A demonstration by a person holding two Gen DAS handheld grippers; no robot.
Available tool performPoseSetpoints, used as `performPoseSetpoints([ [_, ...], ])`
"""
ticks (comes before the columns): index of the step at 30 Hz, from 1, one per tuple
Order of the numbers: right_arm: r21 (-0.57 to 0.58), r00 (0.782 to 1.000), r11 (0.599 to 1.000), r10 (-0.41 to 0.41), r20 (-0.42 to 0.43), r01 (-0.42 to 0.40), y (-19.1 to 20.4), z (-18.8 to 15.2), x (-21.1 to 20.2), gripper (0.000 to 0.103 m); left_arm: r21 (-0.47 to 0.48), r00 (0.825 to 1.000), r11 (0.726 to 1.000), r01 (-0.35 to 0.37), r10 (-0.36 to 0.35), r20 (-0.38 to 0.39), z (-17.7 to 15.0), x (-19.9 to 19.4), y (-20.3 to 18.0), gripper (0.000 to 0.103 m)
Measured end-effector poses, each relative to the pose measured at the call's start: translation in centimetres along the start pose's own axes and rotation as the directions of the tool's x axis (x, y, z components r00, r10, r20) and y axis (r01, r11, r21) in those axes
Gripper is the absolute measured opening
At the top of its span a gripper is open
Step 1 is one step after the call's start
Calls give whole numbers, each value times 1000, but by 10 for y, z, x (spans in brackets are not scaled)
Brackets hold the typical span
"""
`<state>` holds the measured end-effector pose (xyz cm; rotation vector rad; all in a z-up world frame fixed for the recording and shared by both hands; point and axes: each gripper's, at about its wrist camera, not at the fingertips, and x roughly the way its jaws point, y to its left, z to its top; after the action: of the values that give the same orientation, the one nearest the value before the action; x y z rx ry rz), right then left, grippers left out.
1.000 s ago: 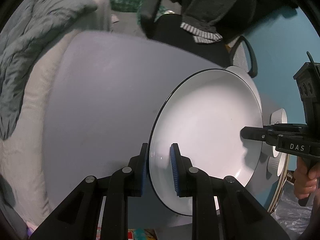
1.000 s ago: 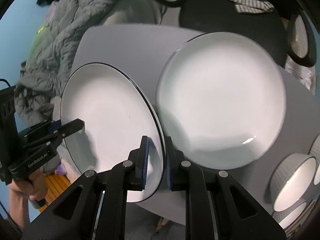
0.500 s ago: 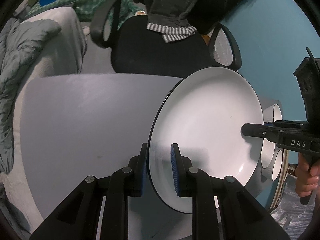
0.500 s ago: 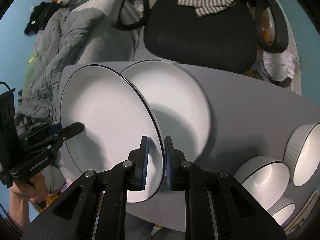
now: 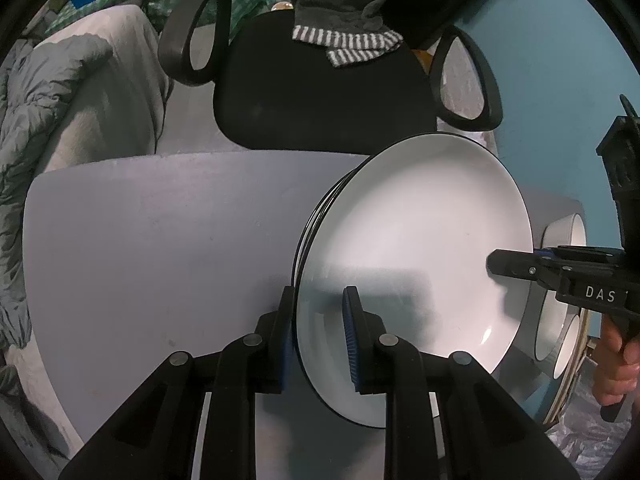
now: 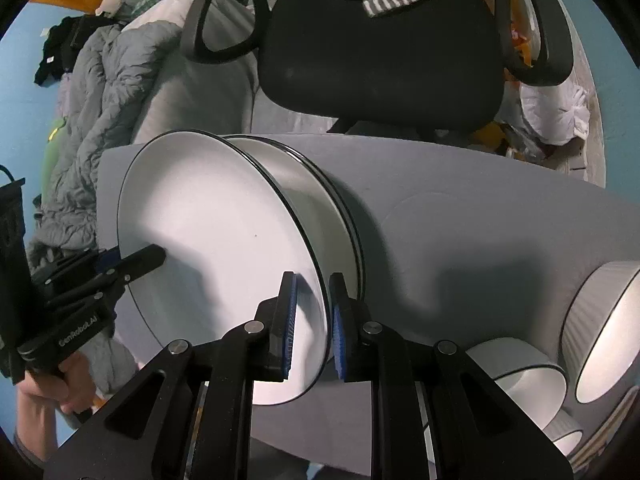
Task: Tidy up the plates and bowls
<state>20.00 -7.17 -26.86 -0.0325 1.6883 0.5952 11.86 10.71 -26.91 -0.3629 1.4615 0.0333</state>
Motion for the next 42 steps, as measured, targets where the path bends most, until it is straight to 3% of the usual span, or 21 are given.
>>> performPoseSetpoints([
  [14, 23, 999, 1000, 5, -38, -5, -8, 2, 12, 17, 4, 998, 998, -64, 64, -11, 0, 9, -8, 23],
  [17, 30, 999, 1000, 9, -48, -7, -5, 3, 13, 25, 5, 997, 998, -68, 68, -44, 2, 14, -9, 26],
  [23, 36, 998, 999, 13, -55, -11, -4, 6, 11, 38, 60, 993, 991, -118, 120, -19, -1, 11, -19, 26],
  [27, 39, 997, 999, -14, -71, 17, 1, 6, 10, 43, 52, 990, 989, -140, 141, -14, -4, 6, -20, 36],
  [32, 46, 996, 998, -49, -81, 53, 9, 4, 8, 54, 42, 987, 986, -162, 161, 26, -8, -8, -22, 38],
  [35, 55, 995, 996, -65, -77, 69, 11, 4, 6, 58, 34, 984, 984, -173, 171, 50, -10, -16, -23, 47],
  [38, 73, 995, 993, -88, -50, 92, 12, 3, 1, 66, 16, 985, 986, -164, 162, 63, -12, -20, -22, 52],
  [40, 80, 991, 988, -134, -23, 136, 11, 2, -3, 66, -2, 987, 990, -144, 144, 65, -13, -22, -20, 54],
  [42, 89, 994, 990, -105, -16, 106, 10, 1, -5, 66, -17, 988, 991, -136, 137, 69, -13, -24, -19, 54],
])
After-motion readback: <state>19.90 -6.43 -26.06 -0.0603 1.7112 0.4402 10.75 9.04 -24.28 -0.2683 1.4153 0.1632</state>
